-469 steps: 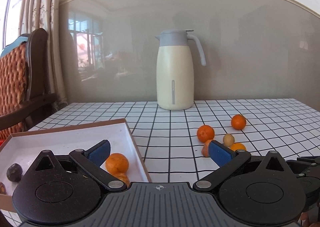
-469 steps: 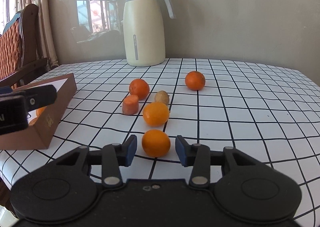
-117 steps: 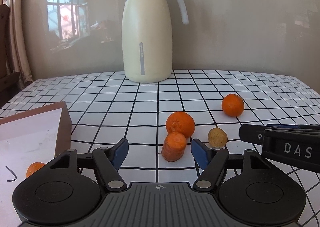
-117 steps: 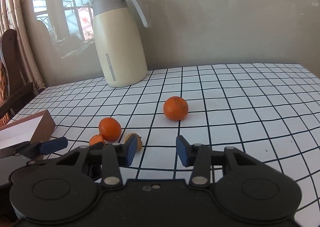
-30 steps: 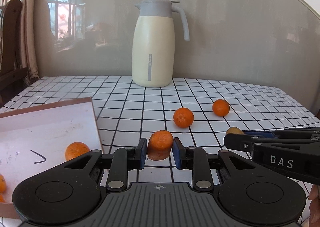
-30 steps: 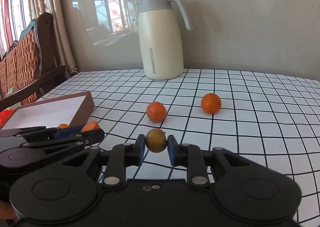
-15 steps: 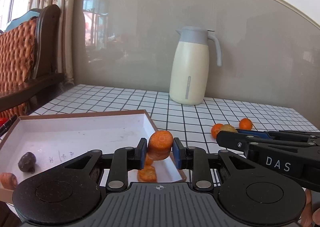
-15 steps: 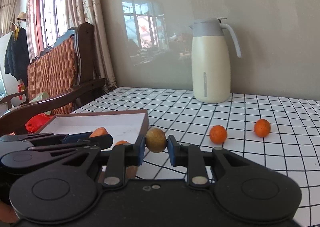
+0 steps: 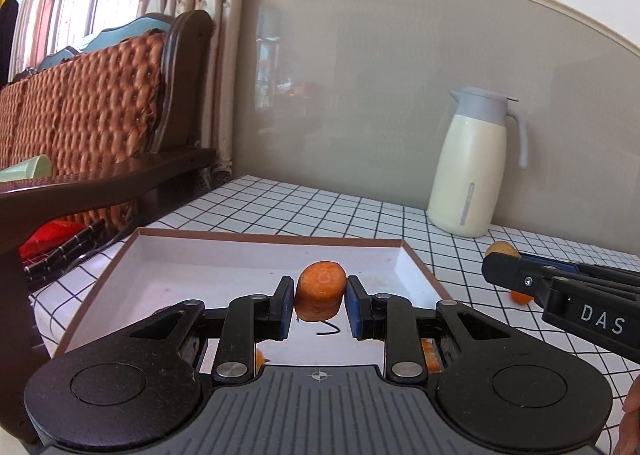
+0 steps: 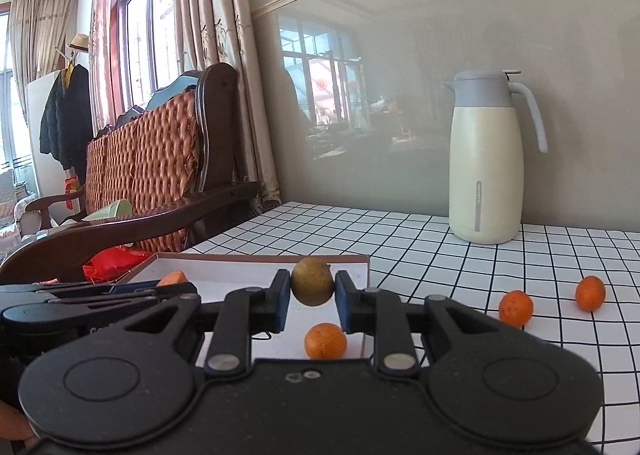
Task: Organize fruits
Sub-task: 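Carry the carrot piece with the left tool while the right tool carries the kiwi over the box, then open the left tool dropping the carrot piece while the right tool releases the kiwi into the box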
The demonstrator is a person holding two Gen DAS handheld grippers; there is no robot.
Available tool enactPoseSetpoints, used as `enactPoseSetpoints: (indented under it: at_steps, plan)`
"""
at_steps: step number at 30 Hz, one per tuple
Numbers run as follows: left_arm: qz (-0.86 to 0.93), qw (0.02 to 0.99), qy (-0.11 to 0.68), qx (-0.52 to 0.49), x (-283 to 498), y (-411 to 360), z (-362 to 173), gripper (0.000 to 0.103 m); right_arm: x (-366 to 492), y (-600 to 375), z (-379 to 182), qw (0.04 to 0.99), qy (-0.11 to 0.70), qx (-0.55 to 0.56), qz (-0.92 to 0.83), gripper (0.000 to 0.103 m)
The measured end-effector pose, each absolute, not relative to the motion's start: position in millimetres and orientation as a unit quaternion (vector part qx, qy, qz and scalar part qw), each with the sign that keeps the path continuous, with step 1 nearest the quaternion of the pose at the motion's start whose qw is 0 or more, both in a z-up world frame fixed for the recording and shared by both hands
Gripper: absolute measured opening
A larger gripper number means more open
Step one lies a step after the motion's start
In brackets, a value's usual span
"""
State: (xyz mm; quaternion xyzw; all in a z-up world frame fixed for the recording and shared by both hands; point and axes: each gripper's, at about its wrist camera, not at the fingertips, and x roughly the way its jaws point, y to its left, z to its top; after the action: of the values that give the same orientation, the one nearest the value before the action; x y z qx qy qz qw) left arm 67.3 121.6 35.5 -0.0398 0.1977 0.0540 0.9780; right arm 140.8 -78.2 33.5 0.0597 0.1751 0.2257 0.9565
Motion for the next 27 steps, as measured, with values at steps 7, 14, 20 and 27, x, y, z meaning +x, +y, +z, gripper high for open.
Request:
enactPoseSetpoints:
  at_steps: [7, 14, 20, 27]
  plan:
    - [0.088, 0.977, 0.189, -0.044, 61.1, 145.9, 35.0, 0.028, 147.4, -56.5, 30.7, 0.956, 0.176, 0.05, 0.23, 0.015]
    - [0.117, 0.975, 0.184, -0.049, 61.7, 168.0, 31.3, 0.028, 160.6, -41.3, 21.7, 0.954, 0.195, 0.046, 0.223, 0.015]
    - [0.139, 0.973, 0.177, -0.051, 72.7, 186.8, 33.4, 0.028, 175.6, -37.7, 16.6, 0.955, 0.206, 0.053, 0.209, 0.016]
    - [0.149, 0.97, 0.186, -0.046, 87.6, 194.4, 27.8, 0.028, 186.3, -27.6, 9.3, 0.953, 0.22, 0.044, 0.206, 0.016]
